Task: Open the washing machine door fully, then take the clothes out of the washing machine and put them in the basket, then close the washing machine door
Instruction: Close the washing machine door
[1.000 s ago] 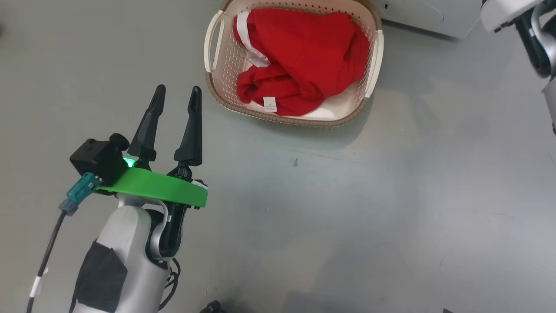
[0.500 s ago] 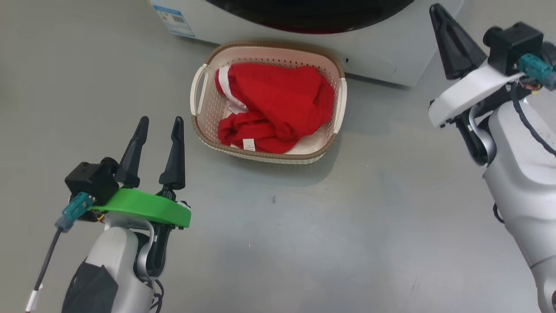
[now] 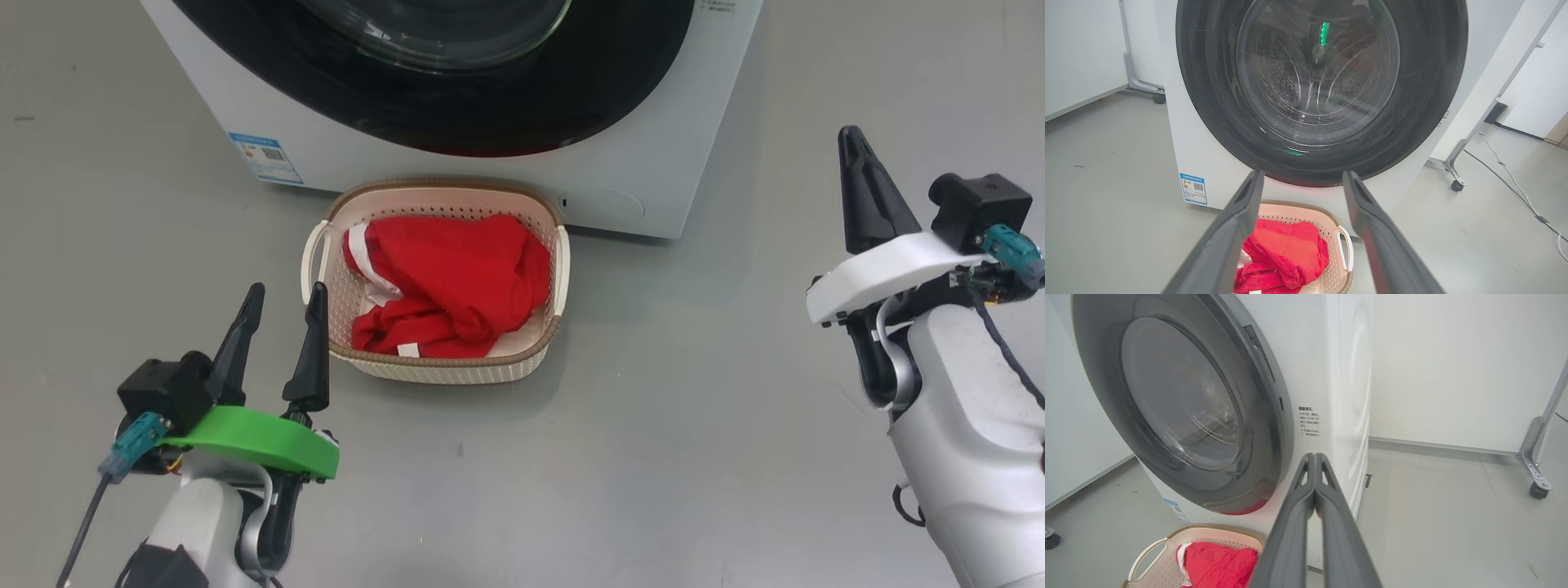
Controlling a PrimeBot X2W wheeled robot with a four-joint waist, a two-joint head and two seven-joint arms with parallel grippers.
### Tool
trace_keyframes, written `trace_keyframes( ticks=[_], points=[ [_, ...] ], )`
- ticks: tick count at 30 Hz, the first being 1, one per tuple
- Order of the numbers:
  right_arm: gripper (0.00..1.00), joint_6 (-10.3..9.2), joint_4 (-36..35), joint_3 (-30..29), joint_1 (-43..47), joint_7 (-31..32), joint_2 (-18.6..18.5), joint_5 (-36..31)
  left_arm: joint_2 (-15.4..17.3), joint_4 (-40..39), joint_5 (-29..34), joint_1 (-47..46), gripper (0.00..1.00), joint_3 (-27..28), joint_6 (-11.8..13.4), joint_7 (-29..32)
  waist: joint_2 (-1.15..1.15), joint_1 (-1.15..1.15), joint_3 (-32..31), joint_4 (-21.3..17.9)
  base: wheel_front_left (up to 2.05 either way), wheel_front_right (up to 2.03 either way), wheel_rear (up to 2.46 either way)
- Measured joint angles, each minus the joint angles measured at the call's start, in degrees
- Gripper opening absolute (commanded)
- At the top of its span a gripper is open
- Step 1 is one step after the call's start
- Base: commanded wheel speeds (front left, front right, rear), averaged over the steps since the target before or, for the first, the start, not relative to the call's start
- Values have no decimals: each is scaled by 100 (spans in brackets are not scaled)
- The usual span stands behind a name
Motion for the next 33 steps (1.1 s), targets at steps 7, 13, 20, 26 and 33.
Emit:
trace_keyframes(
  ticks=[7,13,20,26,33],
  points=[
    [0,-42,-382,-192,723,0,179,0,66,13,5,348,100,148,0,0,0,0,-444,-327,0,0,0],
    [0,-42,-605,-269,1285,0,342,-7,67,-29,5,595,100,303,0,0,0,0,-714,-527,0,0,0],
    [73,-79,-915,-467,1641,0,425,-54,63,-98,179,684,100,348,0,0,0,0,-819,-741,0,0,0],
    [100,-92,-1077,-522,1892,0,454,-280,27,-144,222,734,100,398,0,0,0,0,-828,-769,0,0,0],
    [100,-92,-1215,-577,2080,1,534,-363,-10,-155,222,801,100,482,0,0,0,0,-861,-774,0,0,0]
  ],
)
